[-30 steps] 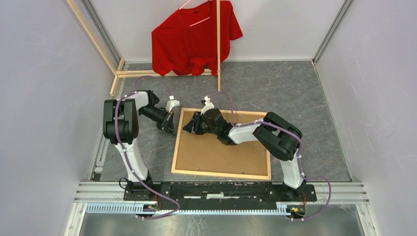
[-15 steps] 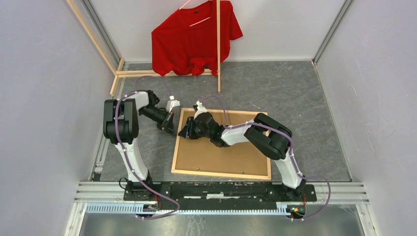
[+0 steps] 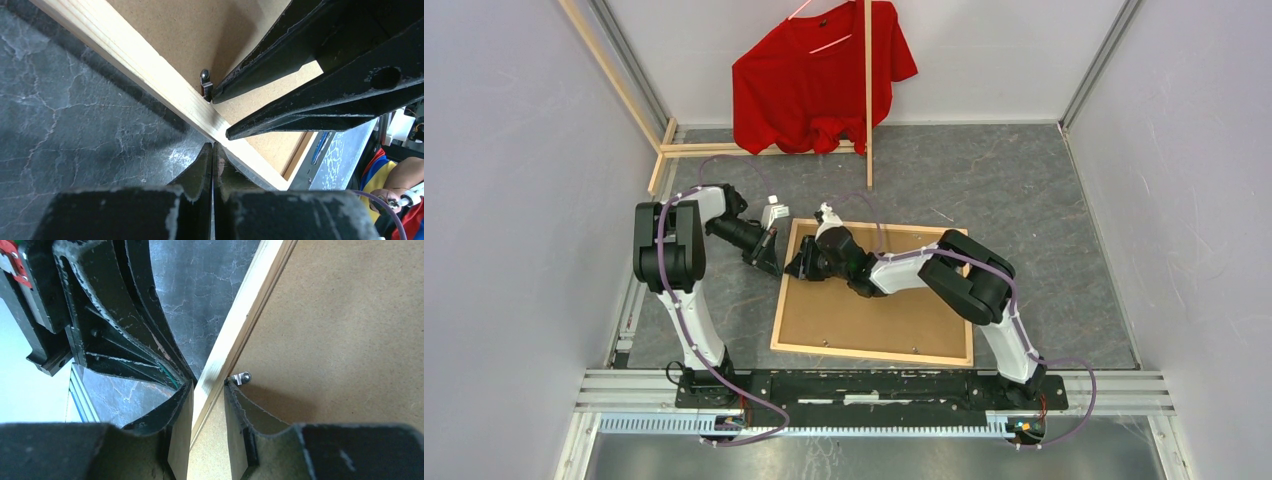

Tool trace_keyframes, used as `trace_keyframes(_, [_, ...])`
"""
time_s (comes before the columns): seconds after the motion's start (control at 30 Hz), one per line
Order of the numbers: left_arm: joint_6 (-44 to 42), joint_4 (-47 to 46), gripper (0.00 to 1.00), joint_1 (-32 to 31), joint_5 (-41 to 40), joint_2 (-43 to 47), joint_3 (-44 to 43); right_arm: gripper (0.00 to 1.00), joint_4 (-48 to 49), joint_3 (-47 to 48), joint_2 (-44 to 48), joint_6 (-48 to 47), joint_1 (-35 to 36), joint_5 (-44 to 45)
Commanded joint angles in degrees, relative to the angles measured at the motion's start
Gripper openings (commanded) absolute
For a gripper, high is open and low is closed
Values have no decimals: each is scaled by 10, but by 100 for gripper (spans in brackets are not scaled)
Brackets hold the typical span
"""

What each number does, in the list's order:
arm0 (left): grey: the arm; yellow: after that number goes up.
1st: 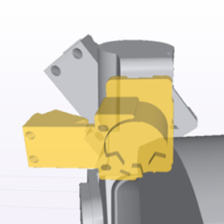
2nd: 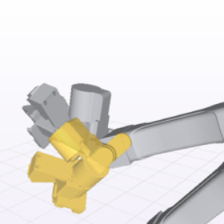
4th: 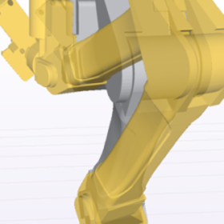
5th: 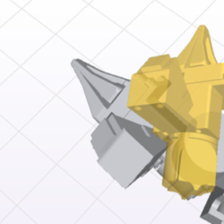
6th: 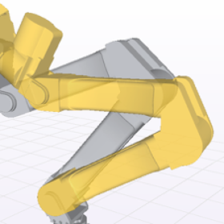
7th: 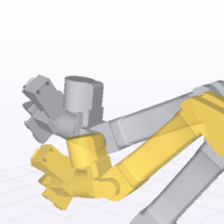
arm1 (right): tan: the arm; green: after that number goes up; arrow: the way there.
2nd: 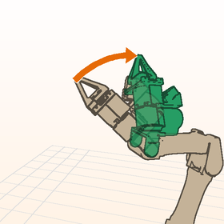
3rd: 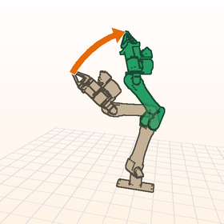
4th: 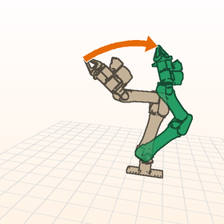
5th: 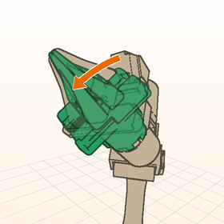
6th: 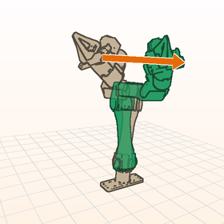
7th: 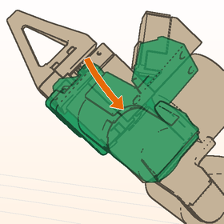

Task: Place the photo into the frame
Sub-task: Install the photo frame at the center of the board.

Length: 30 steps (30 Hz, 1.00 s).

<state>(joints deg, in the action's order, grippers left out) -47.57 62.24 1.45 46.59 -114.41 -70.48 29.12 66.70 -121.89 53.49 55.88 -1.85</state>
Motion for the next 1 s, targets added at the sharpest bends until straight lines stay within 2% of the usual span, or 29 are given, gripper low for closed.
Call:
trace_keyframes(0.0, [-31, 1, 2, 2, 14, -2, 0, 36, 0, 28, -15, -21, -1, 20])
trace_keyframes(0.27, [-35, 9, 2, 4, 15, 1, -5, 46, 23, -16, 85, -53, -41, -4])
trace_keyframes(0.37, [-34, 9, 2, 4, 16, -1, -4, 47, 3, -38, 115, -69, -71, 10])
trace_keyframes(0.57, [-34, 9, 2, 4, 16, -1, -4, 45, -43, -34, 103, -111, -113, 43])
trace_keyframes(0.97, [-37, 12, 2, 4, 16, -2, -5, 43, -72, 10, 41, -119, -121, 40])
